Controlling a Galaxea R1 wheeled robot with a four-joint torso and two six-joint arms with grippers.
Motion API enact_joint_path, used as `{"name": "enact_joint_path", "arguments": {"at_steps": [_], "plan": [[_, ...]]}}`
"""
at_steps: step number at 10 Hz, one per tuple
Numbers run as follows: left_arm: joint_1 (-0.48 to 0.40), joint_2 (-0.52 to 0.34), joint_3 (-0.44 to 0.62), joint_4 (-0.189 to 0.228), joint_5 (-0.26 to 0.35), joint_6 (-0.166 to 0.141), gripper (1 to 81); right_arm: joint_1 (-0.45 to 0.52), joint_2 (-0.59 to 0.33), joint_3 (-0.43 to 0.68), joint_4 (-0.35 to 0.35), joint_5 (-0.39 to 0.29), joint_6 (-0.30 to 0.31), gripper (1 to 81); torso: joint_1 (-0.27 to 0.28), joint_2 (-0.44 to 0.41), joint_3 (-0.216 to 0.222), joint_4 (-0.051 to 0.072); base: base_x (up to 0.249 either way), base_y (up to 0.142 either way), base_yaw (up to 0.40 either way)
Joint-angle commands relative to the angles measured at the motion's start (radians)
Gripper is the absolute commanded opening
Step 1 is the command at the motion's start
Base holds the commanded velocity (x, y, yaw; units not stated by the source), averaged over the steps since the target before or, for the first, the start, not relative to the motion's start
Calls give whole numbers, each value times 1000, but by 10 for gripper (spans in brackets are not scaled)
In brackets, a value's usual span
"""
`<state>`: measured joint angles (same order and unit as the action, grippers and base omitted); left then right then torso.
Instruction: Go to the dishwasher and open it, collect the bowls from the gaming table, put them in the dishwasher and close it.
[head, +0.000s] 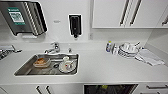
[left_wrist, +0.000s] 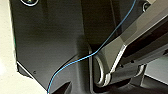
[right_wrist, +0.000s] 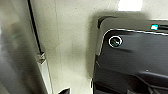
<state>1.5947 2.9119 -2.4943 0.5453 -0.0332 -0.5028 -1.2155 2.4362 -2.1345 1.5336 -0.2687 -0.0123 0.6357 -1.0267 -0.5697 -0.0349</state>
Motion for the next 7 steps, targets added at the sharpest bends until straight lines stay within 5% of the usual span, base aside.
{"name": "enact_joint_path", "arguments": {"at_steps": [1, 3, 4, 6, 7], "plan": [[0, -3, 8, -5, 67, -5, 811, 173, -35, -47, 74, -132, 11, 811, 0, 0, 0, 0, 0, 0, 0], [0, -5, 5, -5, 72, -3, 811, 228, -58, -19, 74, -193, 8, 811, 0, 0, 0, 0, 0, 0, 0], [-1, -3, -1, 1, 72, -3, 811, 231, -63, -17, 54, -227, -45, 811, 0, 0, 0, 0, 0, 0, 0], [-17, -3, -28, 5, 70, 7, 811, 176, -55, -39, 37, -259, -287, 811, 0, 0, 0, 0, 0, 0, 0], [-31, 1, -67, 12, 70, 10, 811, 127, -32, -84, 13, -262, -465, 811, 0, 0, 0, 0, 0, 0, 0]]}}
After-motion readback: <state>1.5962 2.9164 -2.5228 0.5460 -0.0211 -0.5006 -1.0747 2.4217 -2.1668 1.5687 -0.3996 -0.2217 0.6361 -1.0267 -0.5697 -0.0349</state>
